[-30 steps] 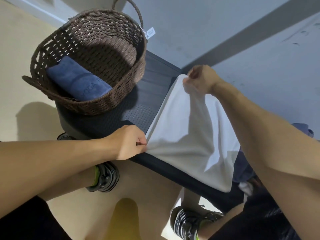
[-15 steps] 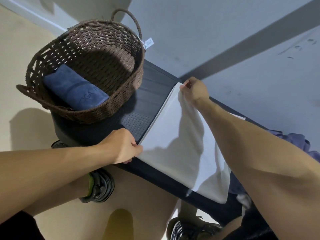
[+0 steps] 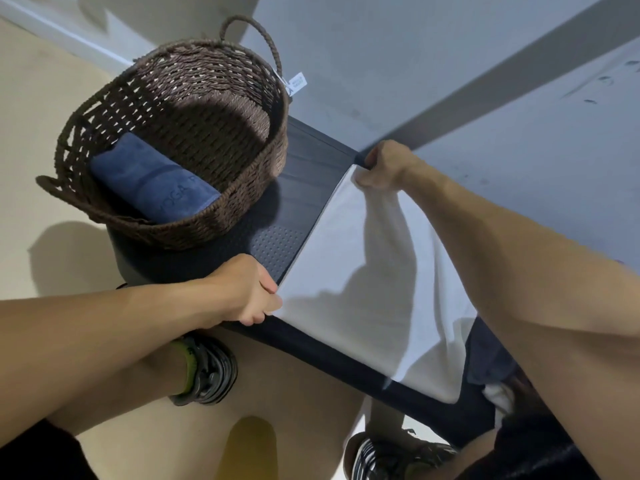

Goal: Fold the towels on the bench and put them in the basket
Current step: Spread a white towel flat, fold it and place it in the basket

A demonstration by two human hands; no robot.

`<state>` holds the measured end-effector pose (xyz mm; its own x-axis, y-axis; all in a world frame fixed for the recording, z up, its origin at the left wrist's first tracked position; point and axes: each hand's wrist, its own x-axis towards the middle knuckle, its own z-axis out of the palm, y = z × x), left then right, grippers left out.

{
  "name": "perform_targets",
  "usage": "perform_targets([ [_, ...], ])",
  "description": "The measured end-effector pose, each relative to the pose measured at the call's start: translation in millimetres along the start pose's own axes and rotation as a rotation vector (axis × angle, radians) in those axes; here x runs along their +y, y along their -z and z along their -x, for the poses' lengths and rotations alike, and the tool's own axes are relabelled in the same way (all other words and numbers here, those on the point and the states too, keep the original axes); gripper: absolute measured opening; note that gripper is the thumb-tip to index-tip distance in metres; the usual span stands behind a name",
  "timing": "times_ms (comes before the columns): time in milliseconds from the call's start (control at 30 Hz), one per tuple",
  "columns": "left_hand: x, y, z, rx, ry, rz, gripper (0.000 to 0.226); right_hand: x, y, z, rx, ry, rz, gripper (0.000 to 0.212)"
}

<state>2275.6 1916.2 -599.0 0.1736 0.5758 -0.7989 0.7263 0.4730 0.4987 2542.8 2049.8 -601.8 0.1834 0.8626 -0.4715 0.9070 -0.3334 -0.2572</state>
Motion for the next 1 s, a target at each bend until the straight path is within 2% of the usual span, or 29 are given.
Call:
perform_targets([
  [67,-5.2,2.4,-0.7,-0.025,-0.045,-0.082,0.004,-2.1,5.2,1.9,-0.086,0.021,0.035,0.034],
  [200,-18.1,7.9,0.7,-0.054,-0.093,-0.159,0.009,-9.3,4.1,5.8,-0.141,0.129,0.118,0.028],
  [400,-27.2,26.7,9.1,-0.018,-0.015,-0.301,0.019,-19.7,-6.8,1.0,-0.004,0.178,-0.247,0.020],
  [533,-34.5,33.4,13.7,0.072,-0.041,-0.384,0.021,-36.3,-33.2,-1.1,0.145,0.141,-0.264,0.013],
  [633,-36.7,40.8,13.3,0.135,-0.075,-0.410,0.019,-41.2,-45.4,3.7,0.253,0.096,-0.245,0.019],
  [767,-27.9,45.2,16.8,0.104,-0.051,-0.644,0.029,-21.8,-26.5,21.3,0.314,0.072,-0.328,0.029],
  [900,-4.0,43.8,23.8,0.227,-0.192,-0.965,0.024,24.4,14.9,66.8,0.309,0.125,-0.175,0.016],
  [1000,17.6,32.5,28.8,0.240,-0.401,-0.827,0.018,56.0,26.9,120.9,0.134,0.045,-0.154,0.009],
])
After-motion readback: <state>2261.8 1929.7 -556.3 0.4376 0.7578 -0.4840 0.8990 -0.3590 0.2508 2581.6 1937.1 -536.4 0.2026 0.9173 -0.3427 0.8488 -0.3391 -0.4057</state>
